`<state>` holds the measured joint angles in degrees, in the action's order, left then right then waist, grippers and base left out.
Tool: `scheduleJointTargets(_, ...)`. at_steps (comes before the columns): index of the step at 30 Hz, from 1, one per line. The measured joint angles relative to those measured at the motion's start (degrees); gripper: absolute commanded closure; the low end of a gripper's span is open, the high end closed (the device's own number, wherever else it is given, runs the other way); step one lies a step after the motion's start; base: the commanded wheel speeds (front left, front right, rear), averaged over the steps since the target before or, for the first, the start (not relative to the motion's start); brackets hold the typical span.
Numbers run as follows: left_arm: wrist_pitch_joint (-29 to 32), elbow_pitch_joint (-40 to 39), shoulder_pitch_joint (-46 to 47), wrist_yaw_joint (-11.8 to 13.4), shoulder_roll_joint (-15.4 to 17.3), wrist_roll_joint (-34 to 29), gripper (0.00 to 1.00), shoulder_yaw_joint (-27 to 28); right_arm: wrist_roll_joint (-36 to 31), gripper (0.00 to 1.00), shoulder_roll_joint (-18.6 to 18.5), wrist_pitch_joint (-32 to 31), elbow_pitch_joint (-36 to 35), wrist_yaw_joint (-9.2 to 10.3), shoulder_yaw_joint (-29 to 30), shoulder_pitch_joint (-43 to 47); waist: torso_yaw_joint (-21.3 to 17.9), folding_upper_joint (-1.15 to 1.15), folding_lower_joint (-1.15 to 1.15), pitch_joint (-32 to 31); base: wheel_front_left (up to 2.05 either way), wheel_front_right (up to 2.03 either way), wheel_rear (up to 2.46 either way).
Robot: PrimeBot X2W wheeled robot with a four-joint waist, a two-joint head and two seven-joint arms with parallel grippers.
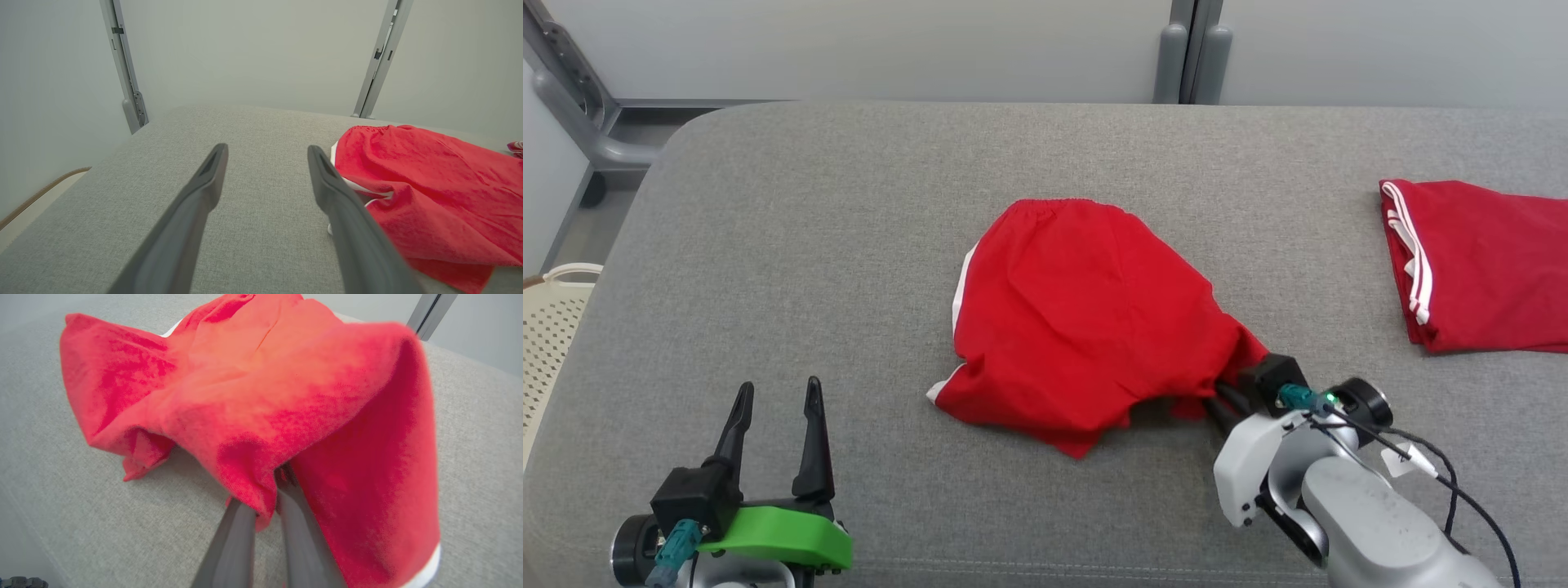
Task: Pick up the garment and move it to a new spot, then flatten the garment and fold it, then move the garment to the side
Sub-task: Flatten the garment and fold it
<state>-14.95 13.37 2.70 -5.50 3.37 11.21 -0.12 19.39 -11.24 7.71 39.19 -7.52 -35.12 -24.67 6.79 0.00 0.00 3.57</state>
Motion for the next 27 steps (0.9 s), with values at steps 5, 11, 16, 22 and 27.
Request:
scheduleJointTargets(5,0.0,0.5,0.0,-0.1,-0.2,0.0,0.00,0.0,-3.4,1.00,-1.0,3.3,1.4,0.00,0.4,-5.4,-0.2,0.00,0.00,-0.2,0.00,0.00,0.00)
scheduleJointTargets(11,0.0,1.0,0.6,-0.5,-0.3,0.0,0.00,-0.7,-5.0,1.00,-2.5,4.2,3.0,0.00,-2.5,-13.0,0.0,0.00,0.00,-0.5,0.00,0.00,0.00)
scheduleJointTargets(16,0.0,1.3,1.0,-0.6,-0.4,0.1,0.00,-1.6,-4.2,1.00,-3.5,4.5,6.2,0.00,-6.1,-20.6,0.8,0.00,0.00,-0.4,0.00,0.00,0.00)
scheduleJointTargets(22,0.0,1.7,1.7,-0.6,-0.4,0.9,0.00,-3.7,-1.3,1.00,-3.8,3.8,16.3,0.00,-11.3,-28.0,2.9,0.00,0.00,0.1,0.00,0.00,0.00)
scheduleJointTargets(27,0.0,2.2,2.4,-0.6,-0.5,1.9,0.00,-5.3,2.3,1.00,-3.5,2.2,23.1,0.00,-14.4,-28.6,4.5,0.00,0.00,0.7,0.00,0.00,0.00)
